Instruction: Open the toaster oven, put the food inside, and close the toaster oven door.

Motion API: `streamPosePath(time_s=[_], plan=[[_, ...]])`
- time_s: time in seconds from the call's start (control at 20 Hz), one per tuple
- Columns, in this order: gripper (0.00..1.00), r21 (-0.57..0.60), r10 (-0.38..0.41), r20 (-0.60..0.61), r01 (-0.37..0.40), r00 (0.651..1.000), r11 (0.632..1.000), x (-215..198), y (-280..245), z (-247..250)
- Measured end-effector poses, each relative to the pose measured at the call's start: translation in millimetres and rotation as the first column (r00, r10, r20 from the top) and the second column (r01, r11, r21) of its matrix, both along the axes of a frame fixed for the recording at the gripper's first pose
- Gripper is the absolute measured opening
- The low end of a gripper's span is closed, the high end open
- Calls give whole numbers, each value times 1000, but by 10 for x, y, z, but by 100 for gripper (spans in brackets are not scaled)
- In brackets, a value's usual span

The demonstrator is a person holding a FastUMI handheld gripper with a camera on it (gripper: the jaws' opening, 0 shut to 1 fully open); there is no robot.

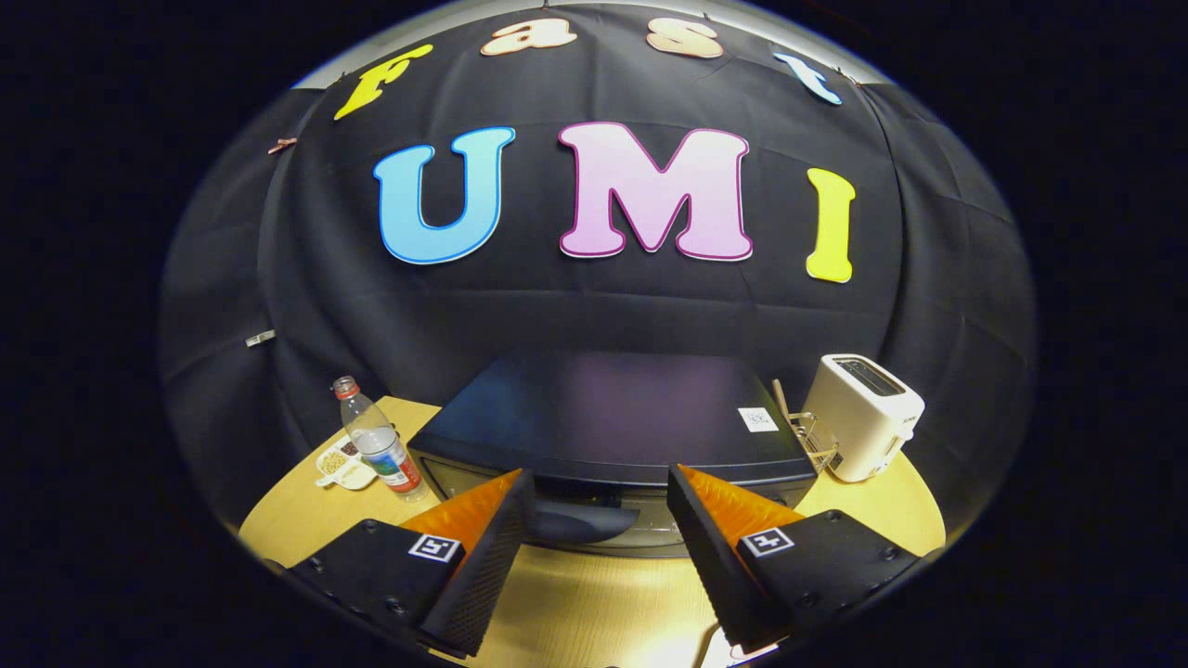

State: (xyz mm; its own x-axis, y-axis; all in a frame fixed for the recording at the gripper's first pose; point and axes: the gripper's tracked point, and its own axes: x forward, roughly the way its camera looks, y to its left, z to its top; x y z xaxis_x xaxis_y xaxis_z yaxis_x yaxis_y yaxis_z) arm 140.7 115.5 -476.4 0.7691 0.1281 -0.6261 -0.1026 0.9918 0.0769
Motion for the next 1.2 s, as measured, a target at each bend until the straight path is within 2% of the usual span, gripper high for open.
streamPosePath(time_s=[0.35,0.55,0.65,0.75,0.8,0.95,1.2], plan=[[94,-29,-17,-16,17,1000,999,164,128,-255],[97,-126,20,13,-18,1000,992,68,135,-276],[98,-102,0,9,1,1000,995,-17,178,-303],[93,-80,-29,-2,28,1000,996,-70,161,-331],[93,-81,-23,-10,22,1000,996,-99,165,-329],[93,-87,17,-33,-20,999,996,-312,180,-308],[93,-96,58,-142,-73,988,993,-887,139,-486]])
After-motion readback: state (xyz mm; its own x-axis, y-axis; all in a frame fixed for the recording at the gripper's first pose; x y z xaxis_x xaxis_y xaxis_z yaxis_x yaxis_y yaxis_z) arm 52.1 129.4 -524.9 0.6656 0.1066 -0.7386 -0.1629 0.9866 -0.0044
